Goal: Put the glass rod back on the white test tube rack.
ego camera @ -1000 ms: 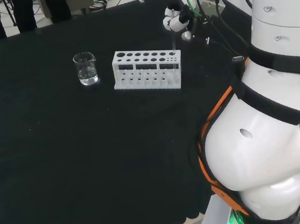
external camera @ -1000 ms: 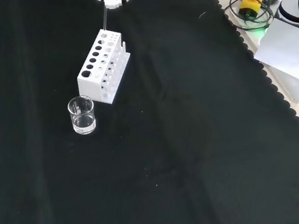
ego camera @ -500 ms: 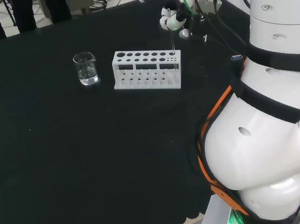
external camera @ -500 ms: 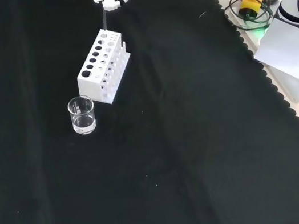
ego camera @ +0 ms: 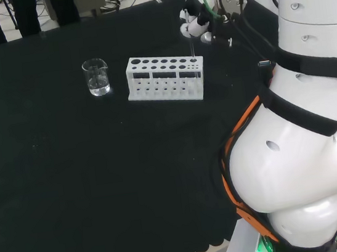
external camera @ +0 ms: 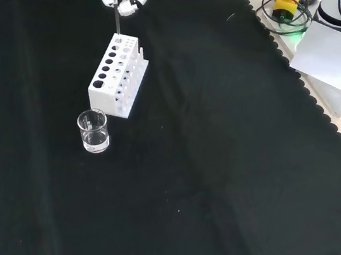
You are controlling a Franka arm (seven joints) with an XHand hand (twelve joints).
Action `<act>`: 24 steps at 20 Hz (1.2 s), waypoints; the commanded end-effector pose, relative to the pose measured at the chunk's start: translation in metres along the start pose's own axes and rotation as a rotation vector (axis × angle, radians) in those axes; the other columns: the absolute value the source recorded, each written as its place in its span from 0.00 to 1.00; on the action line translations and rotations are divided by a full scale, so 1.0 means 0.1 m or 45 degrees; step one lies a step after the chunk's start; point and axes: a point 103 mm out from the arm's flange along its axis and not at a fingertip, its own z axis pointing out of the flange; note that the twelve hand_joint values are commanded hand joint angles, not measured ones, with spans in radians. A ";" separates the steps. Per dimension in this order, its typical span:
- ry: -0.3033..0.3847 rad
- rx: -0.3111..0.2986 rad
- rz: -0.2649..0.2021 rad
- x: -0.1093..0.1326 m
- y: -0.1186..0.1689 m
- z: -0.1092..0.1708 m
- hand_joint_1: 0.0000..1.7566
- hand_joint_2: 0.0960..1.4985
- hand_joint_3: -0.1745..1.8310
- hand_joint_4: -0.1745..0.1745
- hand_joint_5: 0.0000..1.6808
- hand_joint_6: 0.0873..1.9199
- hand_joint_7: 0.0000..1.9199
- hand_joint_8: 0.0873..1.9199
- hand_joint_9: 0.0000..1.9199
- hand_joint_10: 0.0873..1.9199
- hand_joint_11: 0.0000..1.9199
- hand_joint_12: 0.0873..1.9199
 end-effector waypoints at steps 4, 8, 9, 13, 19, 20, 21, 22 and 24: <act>-0.009 -0.004 0.003 0.01 0.00 -0.06 0.82 0.22 0.59 0.00 0.38 0.51 0.44 0.44 0.90 0.46 0.97 0.53; -0.010 -0.018 0.000 0.02 0.00 -0.10 0.82 0.22 0.60 0.00 0.36 0.50 0.43 0.43 0.90 0.46 0.98 0.53; -0.011 -0.016 -0.001 0.02 0.00 -0.10 0.82 0.22 0.60 0.00 0.36 0.50 0.43 0.43 0.90 0.46 0.98 0.53; -0.018 -0.024 0.000 0.02 -0.01 -0.13 0.82 0.22 0.59 0.00 0.36 0.50 0.42 0.43 0.90 0.46 0.98 0.53; -0.015 -0.037 -0.014 0.06 -0.03 -0.19 0.82 0.22 0.59 0.00 0.35 0.50 0.42 0.42 0.90 0.46 0.98 0.53; -0.017 -0.038 -0.017 0.06 -0.02 -0.19 0.82 0.22 0.59 0.00 0.35 0.50 0.42 0.42 0.90 0.46 0.98 0.53; -0.018 -0.040 -0.018 0.07 -0.02 -0.20 0.83 0.22 0.59 0.00 0.35 0.50 0.42 0.42 0.90 0.46 0.98 0.53; -0.020 -0.042 -0.018 0.08 -0.03 -0.21 0.83 0.22 0.59 0.00 0.35 0.50 0.42 0.42 0.90 0.45 0.98 0.53; -0.026 -0.049 -0.014 0.08 -0.03 -0.25 0.83 0.22 0.59 0.00 0.35 0.50 0.42 0.42 0.90 0.45 0.98 0.53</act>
